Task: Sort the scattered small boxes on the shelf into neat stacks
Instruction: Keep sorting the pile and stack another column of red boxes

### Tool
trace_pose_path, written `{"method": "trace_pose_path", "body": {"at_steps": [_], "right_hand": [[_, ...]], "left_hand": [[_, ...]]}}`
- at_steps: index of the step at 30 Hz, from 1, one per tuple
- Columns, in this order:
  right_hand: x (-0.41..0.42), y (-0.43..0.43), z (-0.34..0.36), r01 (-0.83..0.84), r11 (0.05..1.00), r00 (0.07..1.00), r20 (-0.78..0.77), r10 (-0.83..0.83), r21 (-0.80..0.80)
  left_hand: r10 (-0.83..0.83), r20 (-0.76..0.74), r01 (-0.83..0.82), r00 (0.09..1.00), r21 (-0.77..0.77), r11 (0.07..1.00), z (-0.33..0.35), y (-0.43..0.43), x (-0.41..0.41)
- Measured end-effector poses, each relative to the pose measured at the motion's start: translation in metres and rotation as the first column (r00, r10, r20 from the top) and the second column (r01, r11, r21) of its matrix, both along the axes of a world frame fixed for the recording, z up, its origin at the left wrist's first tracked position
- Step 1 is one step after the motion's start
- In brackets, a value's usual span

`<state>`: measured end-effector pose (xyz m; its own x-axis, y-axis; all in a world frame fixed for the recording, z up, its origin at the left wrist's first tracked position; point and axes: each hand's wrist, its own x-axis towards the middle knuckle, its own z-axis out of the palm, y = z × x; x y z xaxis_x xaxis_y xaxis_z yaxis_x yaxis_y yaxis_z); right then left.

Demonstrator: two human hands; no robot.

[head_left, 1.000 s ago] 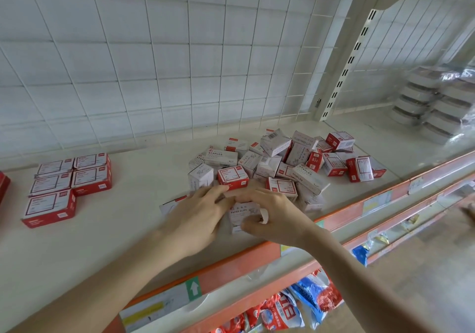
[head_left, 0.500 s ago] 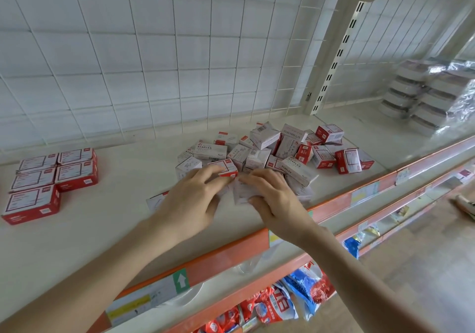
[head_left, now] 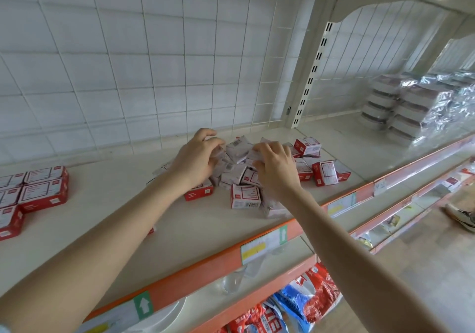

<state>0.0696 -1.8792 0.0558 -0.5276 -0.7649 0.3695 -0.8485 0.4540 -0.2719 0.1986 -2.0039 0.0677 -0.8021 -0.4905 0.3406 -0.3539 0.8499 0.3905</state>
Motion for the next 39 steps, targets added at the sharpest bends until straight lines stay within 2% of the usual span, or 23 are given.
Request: {"method": "trace_pose_path", "body": {"at_steps": [3, 9, 13, 15, 20, 23, 26, 29, 34, 39], "right_hand": [[-0.001, -0.001, -0.003, 0.003, 0.998, 1.000, -0.018, -0.002, 0.060], [-0.002, 0.006, -0.002, -0.036, 0.999, 0.999, -0.039, 0.036, -0.012], [0.003, 0.007, 0.001, -0.197, 0.965, 0.976, -0.128, 0.177, -0.171], [0.008, 0.004, 0.003, -0.264, 0.943, 0.958, -0.167, 0.232, -0.200], [0.030, 0.003, -0.009, -0.394, 0.912, 0.918, -0.085, 0.386, -0.115], [0.032, 0.005, -0.022, -0.361, 0.932, 0.930, -0.061, 0.362, 0.022], [0.034, 0.008, -0.027, -0.344, 0.937, 0.937, -0.042, 0.346, 0.059], [0.037, 0.010, -0.026, -0.317, 0.947, 0.948, -0.026, 0.318, 0.051], [0.039, 0.015, -0.027, -0.265, 0.953, 0.957, -0.085, 0.279, 0.150], [0.041, 0.018, -0.034, -0.301, 0.950, 0.947, -0.089, 0.308, 0.084]], "left_hand": [[0.024, 0.102, -0.028, 0.994, 0.035, 0.999, -0.006, -0.009, -0.010], [0.119, 0.162, -0.119, 0.980, -0.012, 0.993, -0.011, -0.011, -0.009], [0.160, 0.135, -0.147, 0.978, -0.101, 0.984, -0.003, -0.005, 0.007], [0.167, 0.132, -0.147, 0.977, -0.149, 0.978, -0.003, 0.002, 0.018], [0.139, 0.246, -0.092, 0.959, -0.192, 0.977, -0.022, 0.031, 0.033], [0.199, 0.334, -0.124, 0.921, -0.233, 0.965, -0.031, 0.044, 0.032], [0.286, 0.396, -0.192, 0.873, -0.261, 0.946, -0.031, 0.048, 0.030], [0.313, 0.424, -0.208, 0.850, -0.276, 0.938, -0.032, 0.046, 0.026], [0.300, 0.420, -0.219, 0.857, -0.231, 0.948, -0.035, 0.047, 0.024], [0.289, 0.385, -0.203, 0.877, -0.248, 0.947, -0.040, 0.053, 0.033]]}}
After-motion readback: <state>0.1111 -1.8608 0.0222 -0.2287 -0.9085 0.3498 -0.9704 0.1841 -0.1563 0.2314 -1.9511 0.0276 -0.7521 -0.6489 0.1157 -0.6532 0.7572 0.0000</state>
